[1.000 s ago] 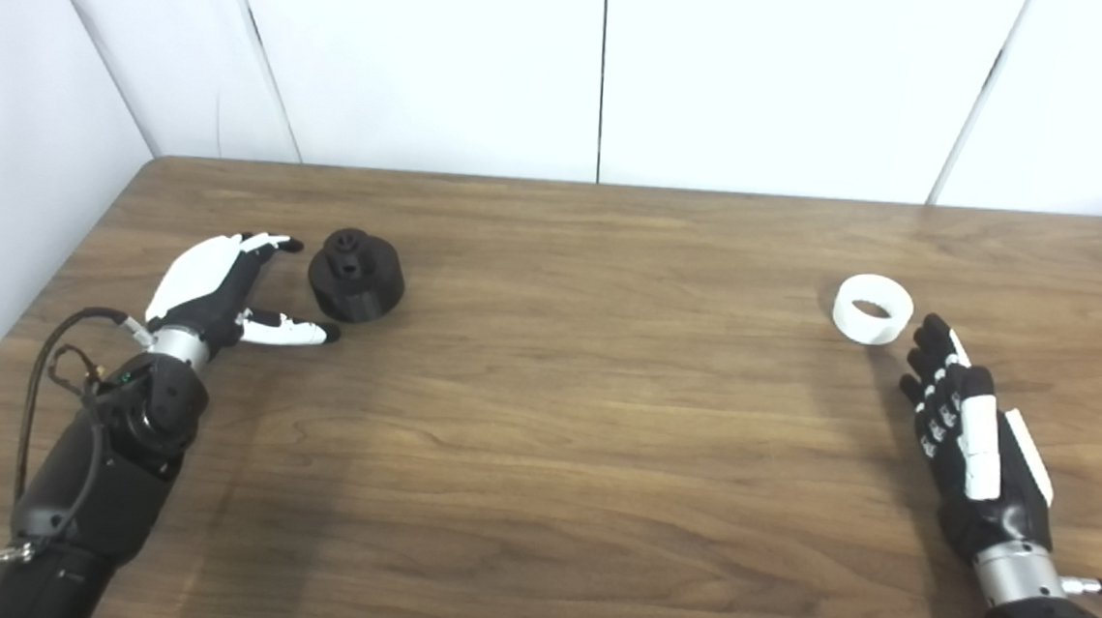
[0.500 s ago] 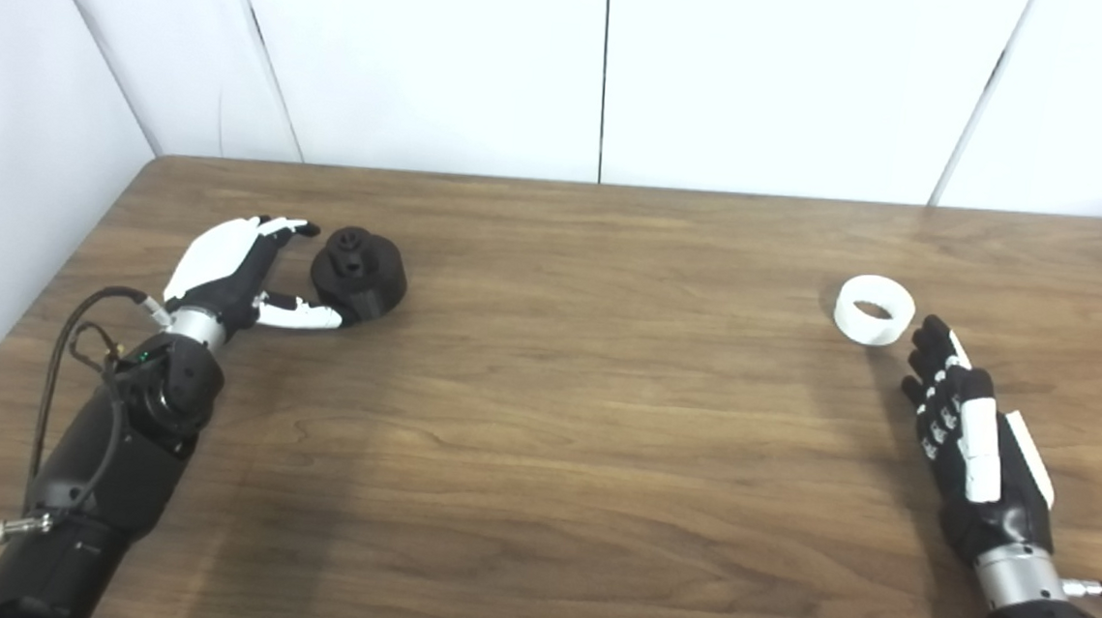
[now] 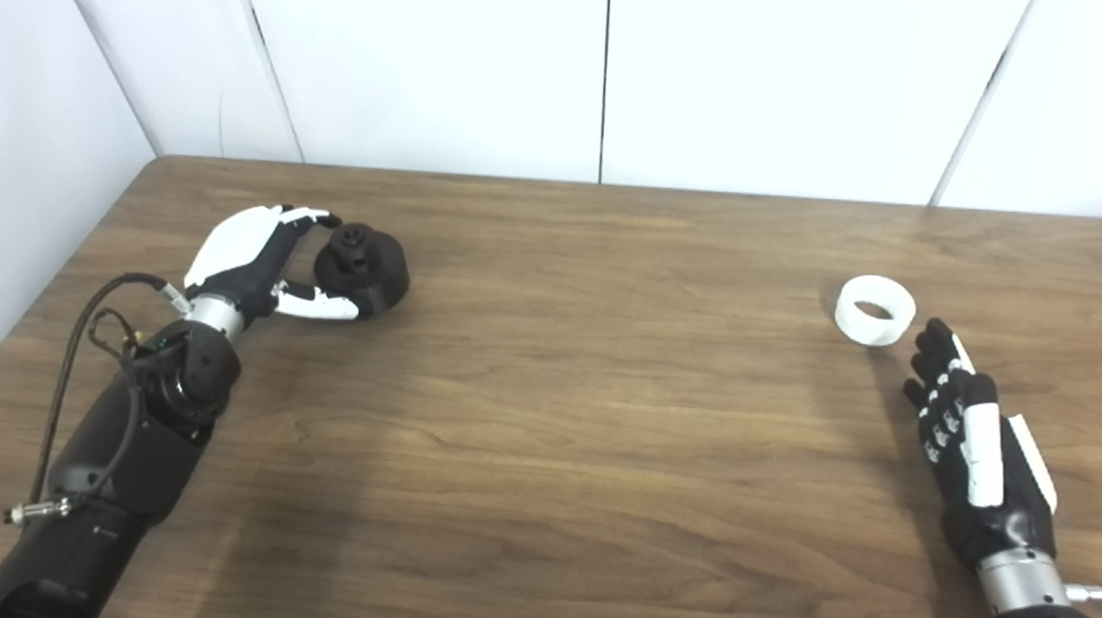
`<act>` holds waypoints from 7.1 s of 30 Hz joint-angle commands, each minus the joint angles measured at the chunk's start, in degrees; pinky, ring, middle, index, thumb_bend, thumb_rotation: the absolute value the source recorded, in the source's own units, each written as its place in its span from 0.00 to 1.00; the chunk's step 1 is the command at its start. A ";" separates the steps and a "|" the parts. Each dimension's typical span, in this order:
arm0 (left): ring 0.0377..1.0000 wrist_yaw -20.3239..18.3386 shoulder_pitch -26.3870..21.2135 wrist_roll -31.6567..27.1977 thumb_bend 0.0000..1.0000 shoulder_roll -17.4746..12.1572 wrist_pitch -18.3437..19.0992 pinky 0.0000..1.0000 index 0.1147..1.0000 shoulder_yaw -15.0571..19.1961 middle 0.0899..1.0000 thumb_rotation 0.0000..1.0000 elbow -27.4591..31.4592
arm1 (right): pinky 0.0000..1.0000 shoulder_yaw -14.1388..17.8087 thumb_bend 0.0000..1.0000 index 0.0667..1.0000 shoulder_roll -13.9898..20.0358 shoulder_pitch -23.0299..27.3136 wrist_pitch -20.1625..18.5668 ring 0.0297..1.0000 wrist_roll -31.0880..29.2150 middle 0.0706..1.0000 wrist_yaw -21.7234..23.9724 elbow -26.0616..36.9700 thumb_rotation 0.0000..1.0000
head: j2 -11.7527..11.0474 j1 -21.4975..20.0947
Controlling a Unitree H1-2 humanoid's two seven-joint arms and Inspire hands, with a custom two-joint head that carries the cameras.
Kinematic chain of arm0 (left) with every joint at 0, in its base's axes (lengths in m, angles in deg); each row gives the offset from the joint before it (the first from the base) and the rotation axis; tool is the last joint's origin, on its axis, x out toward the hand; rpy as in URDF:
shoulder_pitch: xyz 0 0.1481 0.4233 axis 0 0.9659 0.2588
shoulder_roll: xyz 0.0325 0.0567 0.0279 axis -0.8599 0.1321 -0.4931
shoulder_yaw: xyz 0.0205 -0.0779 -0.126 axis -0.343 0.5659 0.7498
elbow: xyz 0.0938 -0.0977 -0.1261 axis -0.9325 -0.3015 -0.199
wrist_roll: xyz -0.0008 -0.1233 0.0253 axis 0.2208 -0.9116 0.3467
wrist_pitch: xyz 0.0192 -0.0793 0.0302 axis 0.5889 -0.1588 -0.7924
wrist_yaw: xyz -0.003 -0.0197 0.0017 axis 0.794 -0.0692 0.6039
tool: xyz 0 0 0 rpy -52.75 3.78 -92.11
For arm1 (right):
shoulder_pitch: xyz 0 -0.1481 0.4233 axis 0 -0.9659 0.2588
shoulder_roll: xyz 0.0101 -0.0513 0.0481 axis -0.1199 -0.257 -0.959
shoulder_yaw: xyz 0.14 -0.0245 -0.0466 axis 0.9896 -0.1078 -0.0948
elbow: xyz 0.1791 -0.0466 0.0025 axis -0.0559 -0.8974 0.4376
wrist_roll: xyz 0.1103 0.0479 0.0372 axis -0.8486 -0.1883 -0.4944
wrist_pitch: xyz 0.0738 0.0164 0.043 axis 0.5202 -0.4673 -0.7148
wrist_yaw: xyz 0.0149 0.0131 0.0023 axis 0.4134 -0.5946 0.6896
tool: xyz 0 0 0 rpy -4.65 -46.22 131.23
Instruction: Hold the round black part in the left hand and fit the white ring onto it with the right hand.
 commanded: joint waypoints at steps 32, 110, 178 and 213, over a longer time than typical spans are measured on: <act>0.97 4.12 -0.62 -0.20 0.84 0.92 -2.77 0.96 0.56 0.54 0.89 0.19 3.55 | 1.00 0.58 0.73 1.00 0.72 0.28 0.76 1.00 -0.41 0.99 0.32 1.14 1.00 | 0.81 -0.06; 0.98 -7.31 18.21 7.33 0.84 14.07 -8.79 0.99 0.56 -13.73 0.90 0.24 32.56 | 0.87 0.59 0.82 0.74 10.41 18.30 -2.73 0.92 15.48 0.88 -3.52 0.52 0.39 | 3.44 -3.70; 0.99 -7.97 18.91 6.30 0.83 14.57 -9.27 0.99 0.57 -12.01 0.91 0.25 32.22 | 0.93 -16.39 0.98 0.62 16.02 36.05 2.74 0.98 32.40 0.91 -1.31 -36.72 0.25 | 1.78 -7.99; 0.99 -7.54 18.67 6.07 0.84 15.11 -9.19 0.99 0.57 -12.36 0.91 0.23 31.61 | 0.91 -14.78 0.53 0.45 16.29 34.94 5.19 0.95 31.03 0.87 -3.66 -33.67 0.15 | 2.15 -7.49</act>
